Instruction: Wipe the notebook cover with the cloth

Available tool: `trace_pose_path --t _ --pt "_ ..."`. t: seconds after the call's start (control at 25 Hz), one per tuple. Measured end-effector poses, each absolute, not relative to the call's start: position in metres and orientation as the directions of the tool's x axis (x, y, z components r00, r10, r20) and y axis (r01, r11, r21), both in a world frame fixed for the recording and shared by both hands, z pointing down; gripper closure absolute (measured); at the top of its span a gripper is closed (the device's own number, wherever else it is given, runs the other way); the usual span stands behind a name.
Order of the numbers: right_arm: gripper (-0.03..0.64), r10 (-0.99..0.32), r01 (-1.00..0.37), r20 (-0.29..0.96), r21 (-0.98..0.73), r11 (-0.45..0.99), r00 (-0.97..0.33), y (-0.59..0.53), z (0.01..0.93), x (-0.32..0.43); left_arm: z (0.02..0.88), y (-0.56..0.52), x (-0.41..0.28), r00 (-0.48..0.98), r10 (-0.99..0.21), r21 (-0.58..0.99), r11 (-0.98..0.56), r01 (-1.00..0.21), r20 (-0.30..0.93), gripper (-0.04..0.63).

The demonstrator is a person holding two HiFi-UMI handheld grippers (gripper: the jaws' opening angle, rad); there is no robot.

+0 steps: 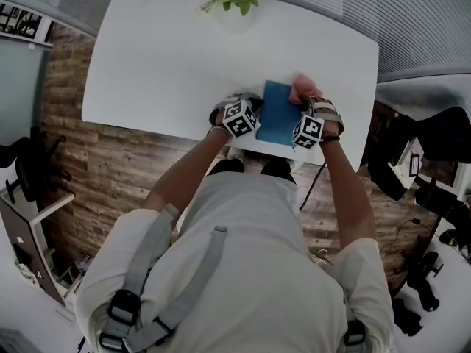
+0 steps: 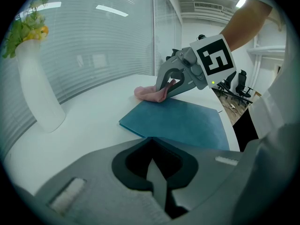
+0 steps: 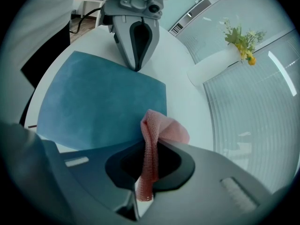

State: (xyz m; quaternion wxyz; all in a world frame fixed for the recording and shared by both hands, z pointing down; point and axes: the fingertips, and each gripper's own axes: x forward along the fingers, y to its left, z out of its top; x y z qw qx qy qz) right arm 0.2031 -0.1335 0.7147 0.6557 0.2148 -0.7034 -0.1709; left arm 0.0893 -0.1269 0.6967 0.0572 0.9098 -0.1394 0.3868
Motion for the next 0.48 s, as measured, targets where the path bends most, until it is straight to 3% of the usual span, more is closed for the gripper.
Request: trace_pose_path --t 0.48 --pt "0.617 -0.526 -0.083 0.849 0.522 0.849 -0.049 -0.118 0.711 0.199 0.696 -0.126 0.089 0.660 -0.216 -0.009 -0.953 -0.301 0.719 0.595"
